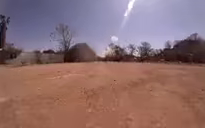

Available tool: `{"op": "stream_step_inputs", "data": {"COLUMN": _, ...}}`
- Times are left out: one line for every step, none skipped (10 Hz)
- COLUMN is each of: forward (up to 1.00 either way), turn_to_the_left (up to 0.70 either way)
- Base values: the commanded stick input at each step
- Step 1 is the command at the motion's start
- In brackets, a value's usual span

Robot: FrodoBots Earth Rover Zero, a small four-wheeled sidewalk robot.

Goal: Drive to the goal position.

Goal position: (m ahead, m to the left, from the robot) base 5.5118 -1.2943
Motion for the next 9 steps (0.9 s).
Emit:
{"op": "stream_step_inputs", "data": {"forward": 1.0, "turn_to_the_left": 0.0}}
{"op": "stream_step_inputs", "data": {"forward": 1.0, "turn_to_the_left": 0.0}}
{"op": "stream_step_inputs", "data": {"forward": 1.0, "turn_to_the_left": 0.0}}
{"op": "stream_step_inputs", "data": {"forward": 1.0, "turn_to_the_left": 0.0}}
{"op": "stream_step_inputs", "data": {"forward": 1.0, "turn_to_the_left": 0.0}}
{"op": "stream_step_inputs", "data": {"forward": 1.0, "turn_to_the_left": 0.0}}
{"op": "stream_step_inputs", "data": {"forward": 1.0, "turn_to_the_left": 0.0}}
{"op": "stream_step_inputs", "data": {"forward": 1.0, "turn_to_the_left": 0.0}}
{"op": "stream_step_inputs", "data": {"forward": 1.0, "turn_to_the_left": 0.0}}
